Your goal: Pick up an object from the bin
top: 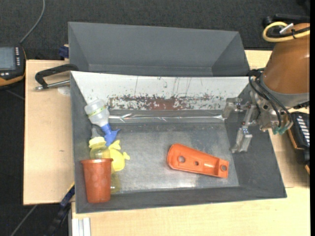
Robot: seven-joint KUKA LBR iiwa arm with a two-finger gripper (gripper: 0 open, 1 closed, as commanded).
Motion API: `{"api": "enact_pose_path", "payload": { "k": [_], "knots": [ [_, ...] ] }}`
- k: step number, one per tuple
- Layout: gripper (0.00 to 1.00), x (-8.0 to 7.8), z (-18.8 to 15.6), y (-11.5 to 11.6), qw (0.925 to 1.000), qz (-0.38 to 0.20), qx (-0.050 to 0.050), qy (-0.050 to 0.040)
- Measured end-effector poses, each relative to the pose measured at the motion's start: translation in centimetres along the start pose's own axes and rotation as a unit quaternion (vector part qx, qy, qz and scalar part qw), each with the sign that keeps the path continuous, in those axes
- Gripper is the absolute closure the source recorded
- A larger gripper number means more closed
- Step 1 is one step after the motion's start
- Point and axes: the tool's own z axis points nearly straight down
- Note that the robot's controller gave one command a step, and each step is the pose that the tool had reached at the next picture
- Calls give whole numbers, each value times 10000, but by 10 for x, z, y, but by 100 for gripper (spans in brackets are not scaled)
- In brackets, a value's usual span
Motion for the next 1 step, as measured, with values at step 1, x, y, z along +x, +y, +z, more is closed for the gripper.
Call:
{"api": "enact_pose_path", "payload": {
  "k": [1],
  "knots": [
    [0, 0, 0, 0, 10000, 0, 0, 0]
  ]
}}
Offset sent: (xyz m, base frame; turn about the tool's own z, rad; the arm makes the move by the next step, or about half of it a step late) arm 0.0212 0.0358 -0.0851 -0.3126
